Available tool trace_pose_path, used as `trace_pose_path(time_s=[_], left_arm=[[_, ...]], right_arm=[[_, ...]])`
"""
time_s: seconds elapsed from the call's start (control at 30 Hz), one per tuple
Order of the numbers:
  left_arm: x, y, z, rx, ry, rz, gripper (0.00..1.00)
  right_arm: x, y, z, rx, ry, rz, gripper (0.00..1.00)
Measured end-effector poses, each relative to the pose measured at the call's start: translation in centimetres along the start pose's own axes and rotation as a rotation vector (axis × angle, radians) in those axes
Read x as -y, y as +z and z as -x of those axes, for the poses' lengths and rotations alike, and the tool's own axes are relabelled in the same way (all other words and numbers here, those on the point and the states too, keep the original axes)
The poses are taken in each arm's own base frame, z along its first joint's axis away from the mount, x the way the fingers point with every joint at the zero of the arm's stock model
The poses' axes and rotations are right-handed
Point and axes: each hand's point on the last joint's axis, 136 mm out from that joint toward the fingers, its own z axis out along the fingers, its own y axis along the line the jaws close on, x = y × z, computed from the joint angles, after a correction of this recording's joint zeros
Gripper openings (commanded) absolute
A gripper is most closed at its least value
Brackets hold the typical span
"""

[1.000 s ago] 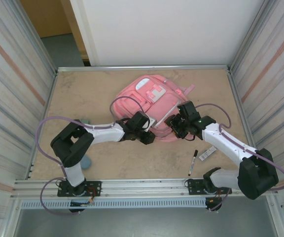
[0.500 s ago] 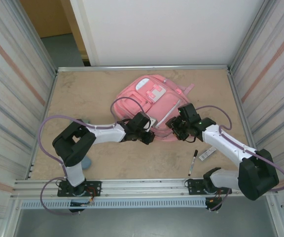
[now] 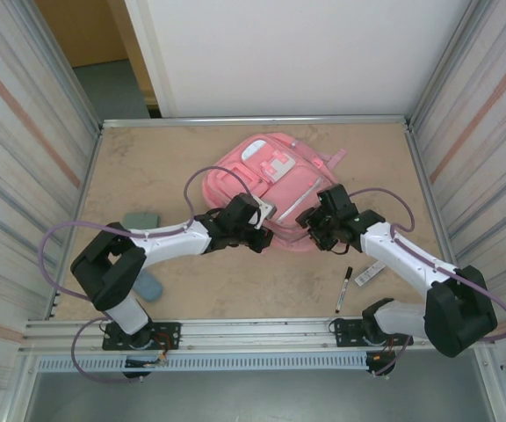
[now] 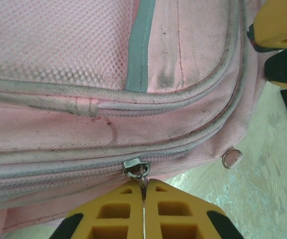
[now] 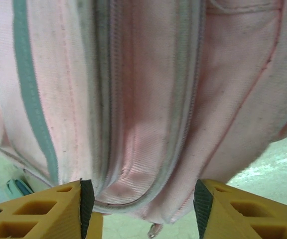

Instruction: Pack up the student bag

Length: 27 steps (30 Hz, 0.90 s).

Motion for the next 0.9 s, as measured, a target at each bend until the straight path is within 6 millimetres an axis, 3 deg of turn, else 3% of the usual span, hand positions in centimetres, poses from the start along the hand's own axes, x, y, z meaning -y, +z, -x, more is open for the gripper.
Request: trace_pose_path(time_s=[0.2,0.37,0.5,0.6,0.77,0.9], left_arm=[[0.1,0.0,0.0,-0.002,-0.016,-0.011,0.00],[0.2,0.0,0.2,0.002,-0.029,-0.022,0.00],[0.2,0.1,0.1,0.006,-0.043,-0.027,0.00],[-0.6,0.3,-0.5,-0.006,-0.063,-0.012,0.00],[-2.4,0.2,-0.8,-0.012,-0.101,0.047,0.00],[-5.8,-0.6,-0.7,0.006,-0.184,0.104,0.00]], right_arm=[[-2.5,-0.6,0.6,0.025,-0.014,0.056,0.54],[-2.7,1.5,1.1,0.027,-0.008,0.034,0.50],[-1.8,4.1,0.7,-0.014,0.012,-0.014,0.16],[-1.7,4.7,0.5,-0.029,0.012,-0.026,0.00],[-2.6,4.0,1.0,-0.020,-0.009,0.003,0.00],[-3.1,2.5,1.6,-0.001,-0.015,0.037,0.00]])
